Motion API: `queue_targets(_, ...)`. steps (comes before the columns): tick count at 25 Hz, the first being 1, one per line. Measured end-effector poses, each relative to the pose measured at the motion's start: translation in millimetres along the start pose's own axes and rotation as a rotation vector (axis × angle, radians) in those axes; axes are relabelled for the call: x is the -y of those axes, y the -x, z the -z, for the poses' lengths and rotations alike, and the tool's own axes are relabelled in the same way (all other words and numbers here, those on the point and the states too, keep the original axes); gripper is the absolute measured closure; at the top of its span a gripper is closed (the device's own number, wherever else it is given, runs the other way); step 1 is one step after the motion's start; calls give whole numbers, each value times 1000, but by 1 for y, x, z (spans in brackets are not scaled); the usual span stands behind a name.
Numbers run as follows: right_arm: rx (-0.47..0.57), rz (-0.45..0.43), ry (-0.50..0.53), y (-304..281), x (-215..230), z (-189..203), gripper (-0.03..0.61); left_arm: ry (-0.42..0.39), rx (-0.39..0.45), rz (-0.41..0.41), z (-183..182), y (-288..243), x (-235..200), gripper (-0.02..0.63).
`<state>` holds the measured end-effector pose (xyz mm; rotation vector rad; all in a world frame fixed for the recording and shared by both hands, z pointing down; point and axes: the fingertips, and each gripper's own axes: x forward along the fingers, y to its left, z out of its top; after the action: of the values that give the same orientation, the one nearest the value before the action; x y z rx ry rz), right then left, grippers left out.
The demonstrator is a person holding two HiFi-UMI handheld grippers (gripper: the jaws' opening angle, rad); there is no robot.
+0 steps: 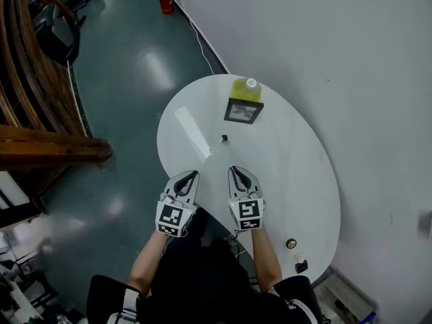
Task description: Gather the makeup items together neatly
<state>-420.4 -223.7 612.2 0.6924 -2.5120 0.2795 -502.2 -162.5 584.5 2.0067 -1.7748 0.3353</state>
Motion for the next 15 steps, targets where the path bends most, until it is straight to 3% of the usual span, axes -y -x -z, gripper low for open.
queue_targets(13, 12, 39, -26, -67, 17, -16, 533, 35, -42, -2, 8, -20, -29, 594)
queue_targets(15, 2, 25, -33, -78, 18, -16, 448, 35, -43, -6, 6, -24, -34, 594)
